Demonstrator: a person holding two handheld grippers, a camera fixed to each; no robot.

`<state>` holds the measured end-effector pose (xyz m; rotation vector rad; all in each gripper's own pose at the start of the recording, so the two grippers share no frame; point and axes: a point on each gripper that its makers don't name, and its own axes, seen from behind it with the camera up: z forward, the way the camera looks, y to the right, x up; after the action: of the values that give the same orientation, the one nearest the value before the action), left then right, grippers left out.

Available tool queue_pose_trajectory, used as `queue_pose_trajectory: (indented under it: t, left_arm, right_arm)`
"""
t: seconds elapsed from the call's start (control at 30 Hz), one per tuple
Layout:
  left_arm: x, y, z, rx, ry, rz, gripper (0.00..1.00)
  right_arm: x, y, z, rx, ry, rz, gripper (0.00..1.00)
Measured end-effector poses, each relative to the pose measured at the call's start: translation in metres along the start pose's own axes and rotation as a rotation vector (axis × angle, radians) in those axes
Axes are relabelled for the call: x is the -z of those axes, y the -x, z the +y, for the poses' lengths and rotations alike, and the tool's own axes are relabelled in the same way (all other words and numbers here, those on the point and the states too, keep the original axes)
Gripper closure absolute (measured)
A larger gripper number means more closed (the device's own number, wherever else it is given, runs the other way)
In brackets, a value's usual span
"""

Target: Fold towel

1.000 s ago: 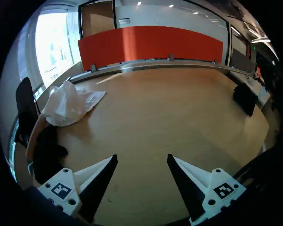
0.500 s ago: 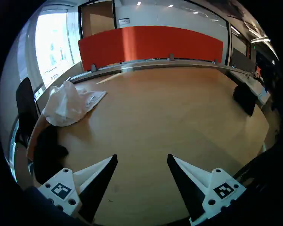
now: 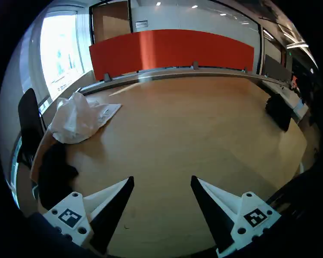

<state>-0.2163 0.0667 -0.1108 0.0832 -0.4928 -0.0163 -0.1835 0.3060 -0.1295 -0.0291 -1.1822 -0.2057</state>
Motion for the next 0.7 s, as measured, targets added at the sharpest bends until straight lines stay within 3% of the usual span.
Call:
queue_pose_trajectory:
  t: [0.27, 0.53, 0.7]
  left_arm:
    - [0.001, 0.002, -0.001, 0.005, 0.000, 0.001, 0.02]
    - [0.002, 0.002, 0.000, 0.010, 0.000, 0.005, 0.02]
    - [0.003, 0.002, 0.000, 0.011, 0.002, 0.008, 0.02]
  right_arm:
    - [0.002, 0.006, -0.006, 0.010, 0.000, -0.001, 0.82]
    - [0.003, 0.002, -0.013, -0.011, 0.003, 0.032, 0.13]
    - [0.004, -0.003, -0.020, -0.041, -0.006, 0.059, 0.11]
